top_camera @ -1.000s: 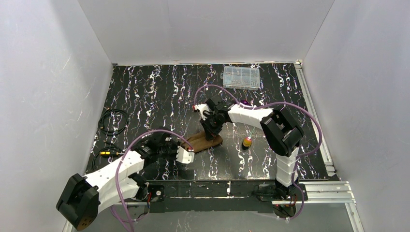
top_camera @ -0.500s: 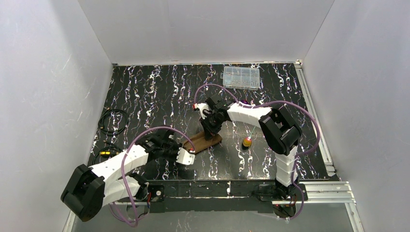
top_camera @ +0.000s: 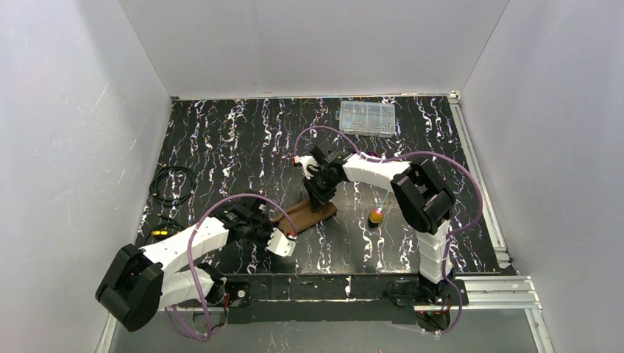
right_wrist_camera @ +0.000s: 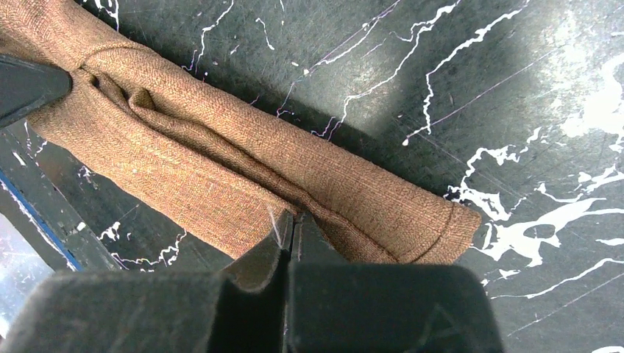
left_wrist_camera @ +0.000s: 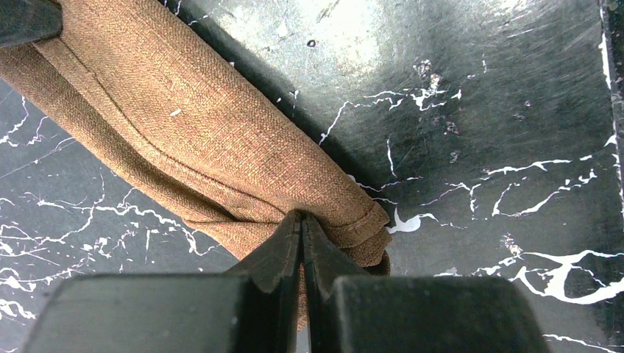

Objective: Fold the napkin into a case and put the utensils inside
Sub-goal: Stuff the top corner of the smaller-rectangle-folded napkin into the folded napkin.

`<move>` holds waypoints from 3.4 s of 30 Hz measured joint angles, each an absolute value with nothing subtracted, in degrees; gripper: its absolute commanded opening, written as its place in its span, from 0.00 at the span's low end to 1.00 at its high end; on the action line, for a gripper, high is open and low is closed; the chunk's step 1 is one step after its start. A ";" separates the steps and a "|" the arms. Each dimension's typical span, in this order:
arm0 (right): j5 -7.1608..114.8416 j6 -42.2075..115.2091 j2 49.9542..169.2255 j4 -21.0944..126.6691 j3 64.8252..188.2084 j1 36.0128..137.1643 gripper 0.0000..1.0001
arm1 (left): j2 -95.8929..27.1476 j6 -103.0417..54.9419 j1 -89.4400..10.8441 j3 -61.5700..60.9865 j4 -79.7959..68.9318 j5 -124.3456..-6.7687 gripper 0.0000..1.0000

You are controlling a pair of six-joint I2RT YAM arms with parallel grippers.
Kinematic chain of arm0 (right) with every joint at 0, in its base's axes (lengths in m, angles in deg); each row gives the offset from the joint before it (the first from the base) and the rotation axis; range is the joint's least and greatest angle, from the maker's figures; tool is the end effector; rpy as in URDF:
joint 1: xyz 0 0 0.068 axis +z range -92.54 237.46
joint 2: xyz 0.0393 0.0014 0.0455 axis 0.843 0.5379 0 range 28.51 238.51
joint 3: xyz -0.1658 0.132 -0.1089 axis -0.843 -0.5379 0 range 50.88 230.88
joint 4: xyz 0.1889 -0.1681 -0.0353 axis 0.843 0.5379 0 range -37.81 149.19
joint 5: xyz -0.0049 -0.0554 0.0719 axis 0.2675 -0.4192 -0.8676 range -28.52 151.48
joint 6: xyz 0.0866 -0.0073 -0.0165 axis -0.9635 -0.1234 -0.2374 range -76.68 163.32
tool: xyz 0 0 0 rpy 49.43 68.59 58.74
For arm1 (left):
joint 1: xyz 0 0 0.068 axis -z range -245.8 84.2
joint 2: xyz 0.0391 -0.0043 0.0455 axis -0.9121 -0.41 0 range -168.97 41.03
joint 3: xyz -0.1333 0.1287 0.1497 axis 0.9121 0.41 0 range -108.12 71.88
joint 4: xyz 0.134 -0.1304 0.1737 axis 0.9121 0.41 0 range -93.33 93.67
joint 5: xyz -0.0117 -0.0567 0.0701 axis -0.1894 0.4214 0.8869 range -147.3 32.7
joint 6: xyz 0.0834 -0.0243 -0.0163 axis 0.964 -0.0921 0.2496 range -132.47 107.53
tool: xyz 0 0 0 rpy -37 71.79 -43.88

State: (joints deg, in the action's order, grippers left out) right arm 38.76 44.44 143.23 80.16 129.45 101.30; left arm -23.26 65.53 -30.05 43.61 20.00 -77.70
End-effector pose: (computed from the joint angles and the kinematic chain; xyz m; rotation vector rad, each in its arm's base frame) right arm 0.2726 0.3039 0.0966 -1.1770 2.5098 0.7498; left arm 0.1660 -0.1533 0.1003 2.1735 1.2703 -0.1738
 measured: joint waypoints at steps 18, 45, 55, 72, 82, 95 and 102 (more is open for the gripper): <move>37.69 45.42 142.88 83.15 131.59 100.49 0.45 | -24.68 59.36 -30.05 38.80 24.59 -75.49 0.39; 36.47 42.01 141.15 76.97 126.52 100.29 0.30 | -44.39 24.96 -32.26 21.27 21.10 -76.67 0.99; 32.95 37.38 138.42 70.96 122.72 100.20 0.26 | -49.31 22.03 -32.70 19.74 18.54 -80.23 0.81; 29.34 35.48 137.74 69.10 122.91 99.20 0.97 | -49.77 28.74 -32.41 22.43 16.33 -82.42 0.35; 29.82 36.20 131.40 69.64 118.58 91.90 0.99 | -49.40 29.44 -31.62 22.91 14.54 -82.14 0.20; 28.66 31.06 123.40 59.79 104.64 90.59 0.99 | -49.42 28.85 -31.84 23.08 14.85 -81.96 0.15; 27.44 26.21 127.01 53.19 102.08 90.59 0.99 | -49.42 28.87 -31.84 23.08 14.89 -81.90 0.11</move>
State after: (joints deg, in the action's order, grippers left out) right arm 27.44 26.21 127.01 53.19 102.08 90.59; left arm -49.42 28.87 -31.84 23.08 14.89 -81.90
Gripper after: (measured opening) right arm 0.984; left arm 0.136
